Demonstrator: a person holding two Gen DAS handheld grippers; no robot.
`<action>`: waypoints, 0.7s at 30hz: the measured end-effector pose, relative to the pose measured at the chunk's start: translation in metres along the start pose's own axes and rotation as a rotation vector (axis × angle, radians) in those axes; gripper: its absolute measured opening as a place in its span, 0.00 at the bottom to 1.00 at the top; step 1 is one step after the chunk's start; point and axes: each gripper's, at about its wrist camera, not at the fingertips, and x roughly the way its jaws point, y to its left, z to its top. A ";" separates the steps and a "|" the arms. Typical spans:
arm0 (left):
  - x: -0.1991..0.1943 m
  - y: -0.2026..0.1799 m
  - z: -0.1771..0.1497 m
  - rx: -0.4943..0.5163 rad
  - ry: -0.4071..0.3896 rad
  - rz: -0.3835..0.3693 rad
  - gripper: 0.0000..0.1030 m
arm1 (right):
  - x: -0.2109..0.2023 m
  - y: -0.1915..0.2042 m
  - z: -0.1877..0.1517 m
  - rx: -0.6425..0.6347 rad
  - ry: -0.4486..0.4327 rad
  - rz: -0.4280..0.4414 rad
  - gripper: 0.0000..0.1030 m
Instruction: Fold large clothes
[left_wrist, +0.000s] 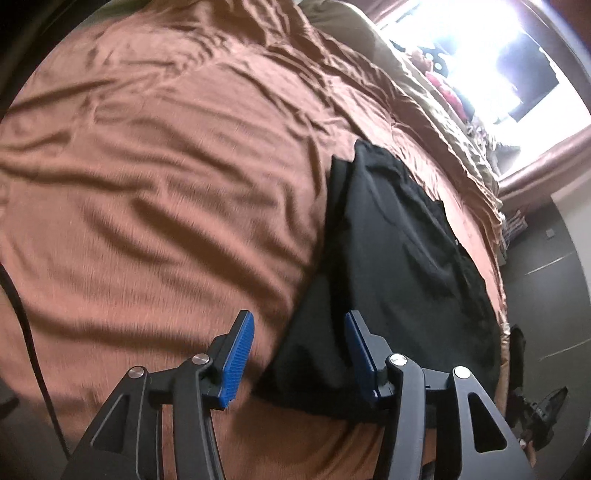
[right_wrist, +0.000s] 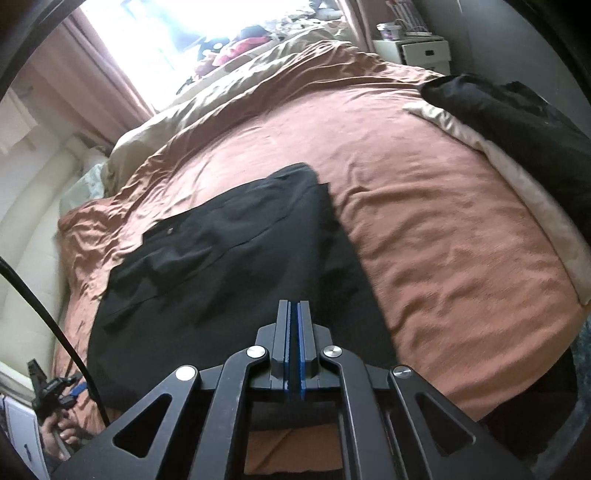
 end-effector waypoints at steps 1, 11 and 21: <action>0.000 0.003 -0.003 -0.012 0.006 -0.010 0.52 | -0.001 0.003 -0.002 -0.002 0.001 0.006 0.01; 0.010 0.015 -0.028 -0.097 0.054 -0.115 0.57 | 0.000 0.053 -0.021 -0.066 0.006 0.059 0.48; 0.025 0.010 -0.030 -0.139 0.032 -0.188 0.57 | 0.022 0.103 -0.039 -0.112 0.080 0.092 0.48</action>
